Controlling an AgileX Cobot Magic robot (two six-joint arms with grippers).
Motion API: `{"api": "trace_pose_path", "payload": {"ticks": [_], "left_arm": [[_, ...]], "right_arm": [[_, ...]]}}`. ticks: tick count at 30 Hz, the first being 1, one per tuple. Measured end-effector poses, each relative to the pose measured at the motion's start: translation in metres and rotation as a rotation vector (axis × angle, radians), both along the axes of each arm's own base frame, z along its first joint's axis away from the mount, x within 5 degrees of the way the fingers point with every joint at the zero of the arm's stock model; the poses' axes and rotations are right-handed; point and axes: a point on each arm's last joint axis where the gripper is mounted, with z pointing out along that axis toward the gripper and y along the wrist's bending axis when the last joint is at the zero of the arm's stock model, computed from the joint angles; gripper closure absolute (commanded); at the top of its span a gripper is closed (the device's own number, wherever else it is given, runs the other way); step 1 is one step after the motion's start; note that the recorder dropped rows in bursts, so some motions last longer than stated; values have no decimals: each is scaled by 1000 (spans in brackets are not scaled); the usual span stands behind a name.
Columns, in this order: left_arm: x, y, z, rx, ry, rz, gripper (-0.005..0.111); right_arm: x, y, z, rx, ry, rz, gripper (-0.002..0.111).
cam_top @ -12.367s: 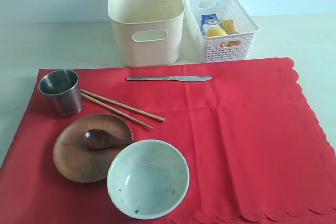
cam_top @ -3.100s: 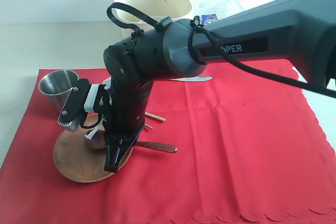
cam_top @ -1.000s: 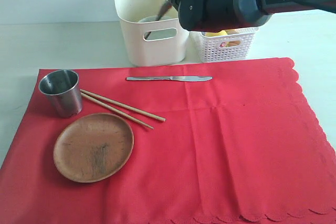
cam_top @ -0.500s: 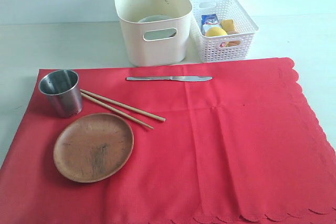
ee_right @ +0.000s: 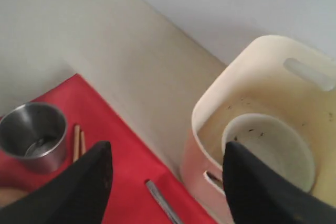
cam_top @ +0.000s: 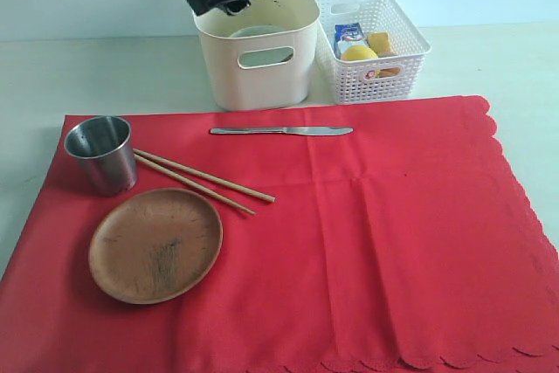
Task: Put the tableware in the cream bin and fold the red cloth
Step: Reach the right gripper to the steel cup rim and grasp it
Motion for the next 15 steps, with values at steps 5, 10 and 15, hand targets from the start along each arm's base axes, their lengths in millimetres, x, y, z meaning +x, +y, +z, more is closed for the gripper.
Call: {"api": "trace_pose_path", "payload": {"ticks": [5, 10, 15], "left_arm": [[0, 0, 0, 0, 0, 0, 107], [0, 0, 0, 0, 0, 0, 107], [0, 0, 0, 0, 0, 0, 107]], "right_arm": [[-16, 15, -9, -61, 59, 90, 49], [-32, 46, -39, -113, 116, 176, 49], [-36, 72, -69, -123, 108, 200, 49]]}}
